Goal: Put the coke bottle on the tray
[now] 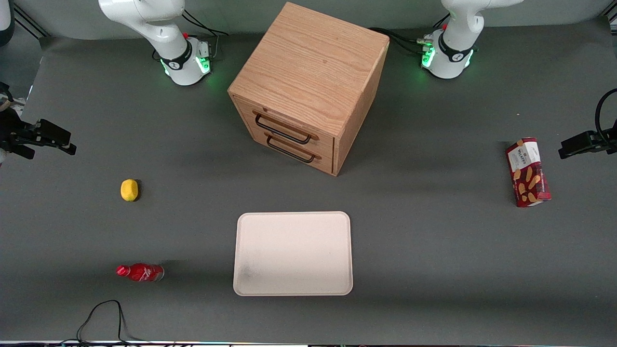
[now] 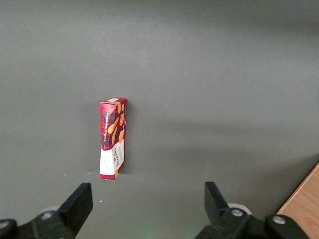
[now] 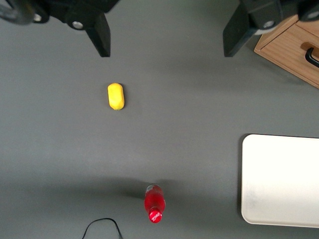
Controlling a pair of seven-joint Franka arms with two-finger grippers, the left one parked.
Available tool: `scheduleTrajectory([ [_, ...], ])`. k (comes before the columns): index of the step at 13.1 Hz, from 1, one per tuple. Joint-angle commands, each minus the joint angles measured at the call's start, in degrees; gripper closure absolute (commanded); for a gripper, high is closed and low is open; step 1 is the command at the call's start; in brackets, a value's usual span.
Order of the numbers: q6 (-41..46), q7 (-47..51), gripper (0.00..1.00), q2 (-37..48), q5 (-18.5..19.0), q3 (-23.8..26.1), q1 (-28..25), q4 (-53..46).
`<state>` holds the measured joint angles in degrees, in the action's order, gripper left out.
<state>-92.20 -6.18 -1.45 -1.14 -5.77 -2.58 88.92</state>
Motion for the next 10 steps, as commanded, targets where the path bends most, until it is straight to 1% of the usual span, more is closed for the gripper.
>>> scheduleTrajectory([
  [1,2.0,-0.3,0.00,-0.3,1.2,-0.5,-0.8,-1.4],
  [10,2.7,-0.2,0.00,-0.4,1.2,-0.2,-0.8,-1.3],
])
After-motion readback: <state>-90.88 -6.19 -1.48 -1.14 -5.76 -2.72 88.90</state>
